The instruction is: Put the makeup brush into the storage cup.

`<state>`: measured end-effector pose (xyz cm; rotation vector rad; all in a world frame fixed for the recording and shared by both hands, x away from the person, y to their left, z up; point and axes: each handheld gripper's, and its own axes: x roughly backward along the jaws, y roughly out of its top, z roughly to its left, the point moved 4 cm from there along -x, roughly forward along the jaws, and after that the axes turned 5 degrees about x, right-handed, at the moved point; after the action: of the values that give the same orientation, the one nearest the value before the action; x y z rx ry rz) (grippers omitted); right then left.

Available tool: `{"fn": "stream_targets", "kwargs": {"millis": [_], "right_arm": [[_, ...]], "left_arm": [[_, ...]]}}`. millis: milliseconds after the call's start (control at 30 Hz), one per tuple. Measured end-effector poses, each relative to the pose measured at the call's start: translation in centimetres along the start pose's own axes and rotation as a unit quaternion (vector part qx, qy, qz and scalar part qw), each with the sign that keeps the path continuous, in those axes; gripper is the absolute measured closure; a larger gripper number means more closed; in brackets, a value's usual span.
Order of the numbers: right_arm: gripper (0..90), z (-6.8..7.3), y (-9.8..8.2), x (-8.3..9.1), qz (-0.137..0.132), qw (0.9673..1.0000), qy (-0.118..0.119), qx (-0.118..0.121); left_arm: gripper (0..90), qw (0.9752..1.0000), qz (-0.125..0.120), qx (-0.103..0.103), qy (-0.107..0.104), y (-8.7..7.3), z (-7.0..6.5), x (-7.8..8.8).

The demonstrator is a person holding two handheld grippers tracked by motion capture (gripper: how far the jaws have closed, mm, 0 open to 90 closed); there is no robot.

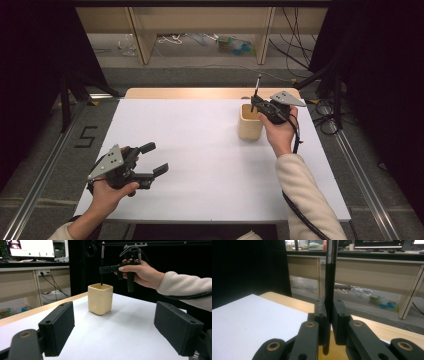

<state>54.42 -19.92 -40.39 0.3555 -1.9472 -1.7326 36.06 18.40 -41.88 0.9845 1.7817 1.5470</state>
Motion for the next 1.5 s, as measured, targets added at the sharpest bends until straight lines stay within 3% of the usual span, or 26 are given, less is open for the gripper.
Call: {"fn": "stream_targets", "kwargs": {"millis": [133, 200, 467, 1333, 1467, 1500], "right_arm": [[84.0, -0.06, -0.04, 0.00, 0.009, 1.0000, 0.001, 0.000], [84.0, -0.09, -0.02, -0.15, -0.001, 1.0000, 0.001, -0.001], [84.0, -0.17, -0.11, -0.20, 0.009, 1.0000, -0.002, -0.001], [84.0, -0.33, -0.40, -0.74, 0.005, 1.0000, -0.001, -0.001], [84.0, -0.37, -0.50, -0.62, 0.017, 0.9999, -0.002, 0.001], [84.0, -0.37, -0.50, -0.73, 0.008, 1.0000, -0.004, -0.002]], "left_arm": [[16.6, 1.0000, 0.001, 0.000, -0.001, -0.02, -0.01, -0.01], [16.6, 1.0000, 0.000, 0.000, 0.000, 0.00, 0.00, -0.01], [16.6, 1.0000, 0.000, 0.000, 0.000, 0.01, 0.00, 0.00], [16.6, 1.0000, 0.001, -0.001, -0.001, -0.01, -0.01, -0.01], [16.6, 1.0000, 0.001, -0.001, -0.001, -0.02, 0.00, -0.01], [16.6, 1.0000, 0.001, -0.001, -0.001, -0.02, 0.00, -0.01]]}}
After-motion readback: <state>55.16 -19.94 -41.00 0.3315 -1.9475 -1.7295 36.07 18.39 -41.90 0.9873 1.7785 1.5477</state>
